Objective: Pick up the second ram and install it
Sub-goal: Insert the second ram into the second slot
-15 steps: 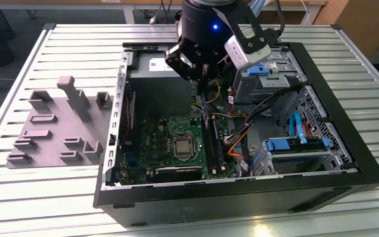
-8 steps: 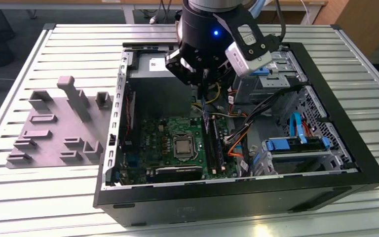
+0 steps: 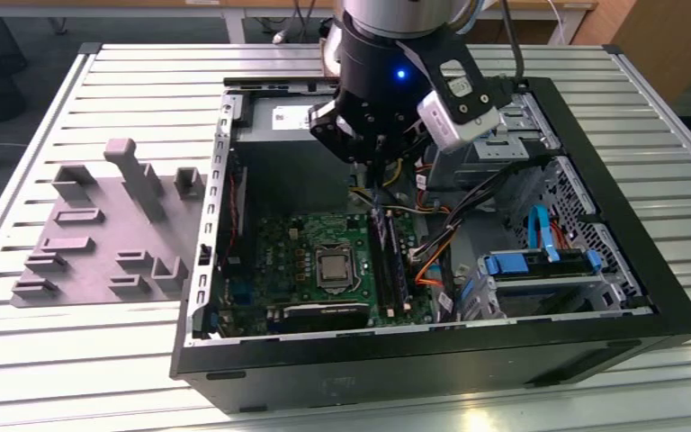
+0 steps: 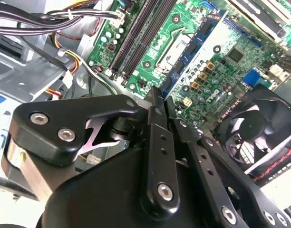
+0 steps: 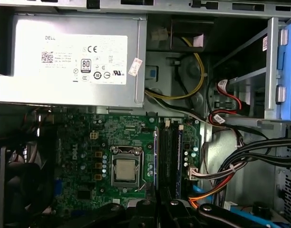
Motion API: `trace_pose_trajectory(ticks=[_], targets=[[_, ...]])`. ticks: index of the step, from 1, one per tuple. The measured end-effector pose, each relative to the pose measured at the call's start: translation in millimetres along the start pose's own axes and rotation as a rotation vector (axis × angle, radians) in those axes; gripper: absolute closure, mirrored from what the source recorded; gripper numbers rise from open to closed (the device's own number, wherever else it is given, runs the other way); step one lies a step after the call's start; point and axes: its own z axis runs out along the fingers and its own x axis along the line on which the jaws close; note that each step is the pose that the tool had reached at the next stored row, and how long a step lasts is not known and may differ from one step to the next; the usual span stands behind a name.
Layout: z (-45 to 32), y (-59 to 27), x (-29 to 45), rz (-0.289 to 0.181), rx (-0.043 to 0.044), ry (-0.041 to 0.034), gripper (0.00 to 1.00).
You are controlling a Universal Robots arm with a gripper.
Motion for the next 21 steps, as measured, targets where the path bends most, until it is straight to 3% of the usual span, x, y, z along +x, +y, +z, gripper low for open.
trace_pose_trajectory(ticks=[5, 13, 21], targets=[[8.0, 0.0, -0.7, 0.012, 0.0001, 0.0, 0.86], [10.9, -0.1, -3.7, 0.011, 0.0, -0.0001, 0.86], [24.3, -1.6, -5.2, 0.012, 0.0002, 0.0, 0.86]])
